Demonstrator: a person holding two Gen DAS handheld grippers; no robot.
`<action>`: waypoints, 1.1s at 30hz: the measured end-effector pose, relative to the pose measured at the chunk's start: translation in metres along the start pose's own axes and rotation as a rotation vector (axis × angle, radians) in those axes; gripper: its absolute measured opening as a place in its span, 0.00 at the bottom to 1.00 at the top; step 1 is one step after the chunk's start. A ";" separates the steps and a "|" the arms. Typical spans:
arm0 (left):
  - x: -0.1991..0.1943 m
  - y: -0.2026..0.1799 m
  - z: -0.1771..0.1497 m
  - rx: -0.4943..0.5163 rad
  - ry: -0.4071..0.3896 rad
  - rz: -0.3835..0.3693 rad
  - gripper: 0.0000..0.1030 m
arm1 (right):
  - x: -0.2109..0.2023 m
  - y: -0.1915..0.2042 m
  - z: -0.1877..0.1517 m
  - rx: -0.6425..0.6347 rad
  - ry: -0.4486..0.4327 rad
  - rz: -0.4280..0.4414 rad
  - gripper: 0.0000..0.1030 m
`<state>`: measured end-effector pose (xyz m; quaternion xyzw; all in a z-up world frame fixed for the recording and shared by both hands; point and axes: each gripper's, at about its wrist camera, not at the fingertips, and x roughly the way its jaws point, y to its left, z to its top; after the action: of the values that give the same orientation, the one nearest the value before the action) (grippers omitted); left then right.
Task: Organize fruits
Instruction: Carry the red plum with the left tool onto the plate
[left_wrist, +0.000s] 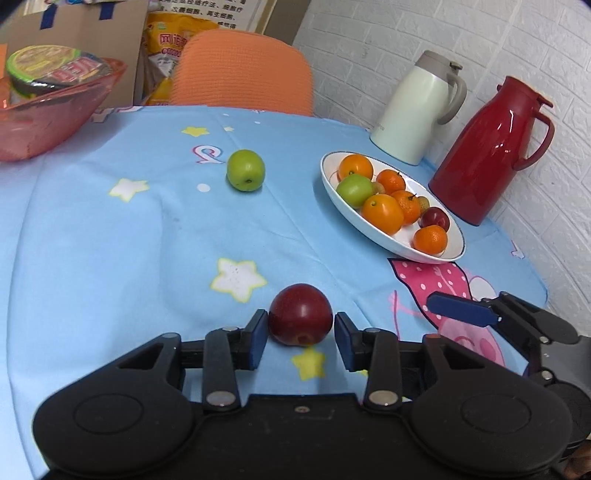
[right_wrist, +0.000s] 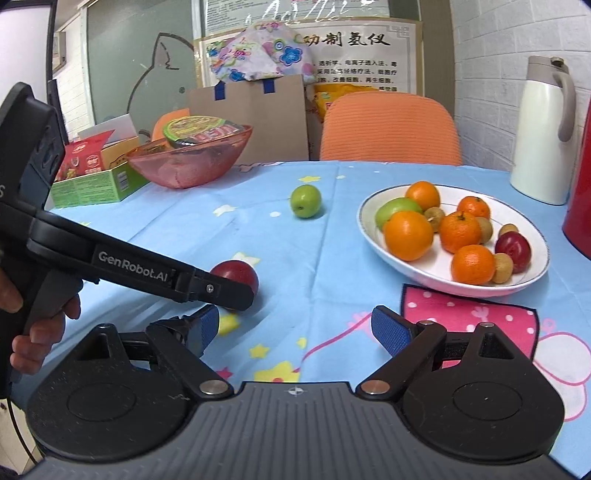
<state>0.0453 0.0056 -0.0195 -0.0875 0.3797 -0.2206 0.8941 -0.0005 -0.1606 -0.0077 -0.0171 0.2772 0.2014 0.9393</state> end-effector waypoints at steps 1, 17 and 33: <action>-0.003 0.001 -0.001 -0.008 -0.009 0.001 0.96 | 0.002 0.003 0.000 -0.002 0.005 0.007 1.00; -0.013 0.016 0.012 -0.090 -0.023 -0.096 1.00 | 0.027 0.023 0.012 0.007 0.034 0.066 1.00; 0.001 0.030 0.021 -0.131 0.035 -0.138 1.00 | 0.049 0.026 0.022 0.037 0.084 0.097 0.92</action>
<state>0.0710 0.0317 -0.0148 -0.1681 0.4019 -0.2579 0.8624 0.0379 -0.1156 -0.0127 0.0052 0.3206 0.2404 0.9162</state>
